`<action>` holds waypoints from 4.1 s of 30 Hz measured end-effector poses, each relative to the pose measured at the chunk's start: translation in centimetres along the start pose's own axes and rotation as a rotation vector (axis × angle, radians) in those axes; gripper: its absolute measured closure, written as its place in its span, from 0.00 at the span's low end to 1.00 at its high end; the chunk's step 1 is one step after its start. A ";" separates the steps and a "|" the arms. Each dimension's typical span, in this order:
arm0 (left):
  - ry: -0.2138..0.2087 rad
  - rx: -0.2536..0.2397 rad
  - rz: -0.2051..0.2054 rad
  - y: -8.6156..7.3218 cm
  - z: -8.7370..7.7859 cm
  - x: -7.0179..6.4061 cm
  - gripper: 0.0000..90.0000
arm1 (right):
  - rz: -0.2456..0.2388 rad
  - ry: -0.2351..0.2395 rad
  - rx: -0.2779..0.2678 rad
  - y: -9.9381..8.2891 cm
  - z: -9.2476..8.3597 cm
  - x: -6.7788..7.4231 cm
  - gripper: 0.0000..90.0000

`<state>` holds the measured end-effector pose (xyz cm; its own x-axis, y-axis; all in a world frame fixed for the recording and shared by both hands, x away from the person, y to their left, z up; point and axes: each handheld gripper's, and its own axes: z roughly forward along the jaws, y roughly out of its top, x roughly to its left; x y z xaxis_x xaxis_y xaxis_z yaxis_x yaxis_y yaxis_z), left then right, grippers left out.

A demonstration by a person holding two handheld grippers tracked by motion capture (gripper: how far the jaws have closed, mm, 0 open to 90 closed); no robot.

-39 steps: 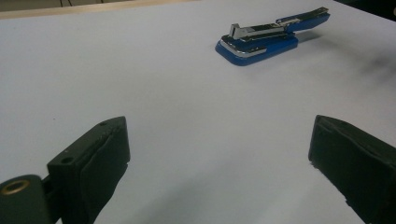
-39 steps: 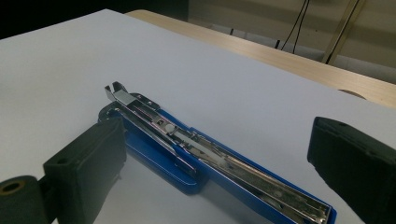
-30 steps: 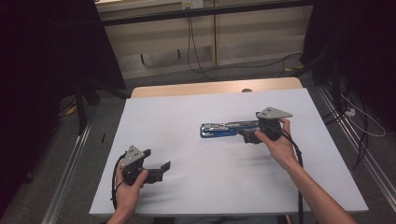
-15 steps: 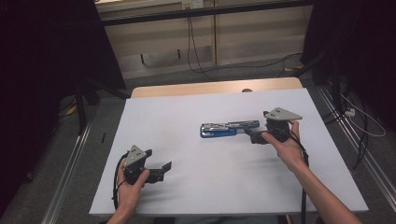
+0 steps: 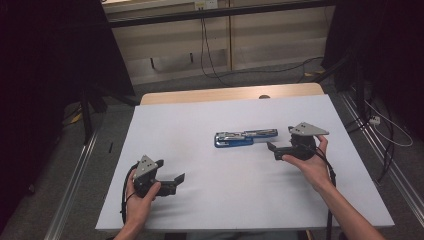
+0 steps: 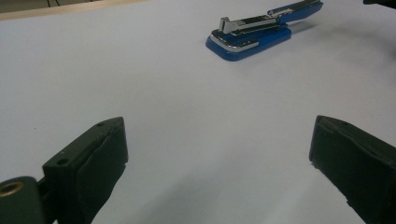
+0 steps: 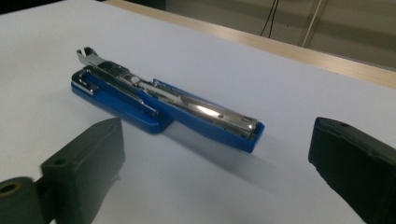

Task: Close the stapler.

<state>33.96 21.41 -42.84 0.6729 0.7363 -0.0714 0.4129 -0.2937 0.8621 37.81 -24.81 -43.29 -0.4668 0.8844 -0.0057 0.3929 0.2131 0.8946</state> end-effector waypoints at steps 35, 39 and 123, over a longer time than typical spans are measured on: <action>-0.060 -0.016 0.026 1.2 3.7 -1.2 0.10 | 0.013 0.051 0.035 -0.9 -0.9 -0.7 1.00; -0.066 0.001 0.019 1.5 4.9 -1.4 0.10 | 0.020 0.066 0.040 -1.0 -0.6 -0.6 1.00; -0.089 0.105 0.072 7.6 16.3 -2.1 1.00 | 0.011 0.097 0.133 -1.3 1.2 -0.2 1.00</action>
<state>45.69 7.67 -44.28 0.7532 0.6552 -0.0593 0.4201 -0.4096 0.8098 38.33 -24.81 -44.96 -0.5341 0.8438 0.0527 0.4963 0.2625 0.8275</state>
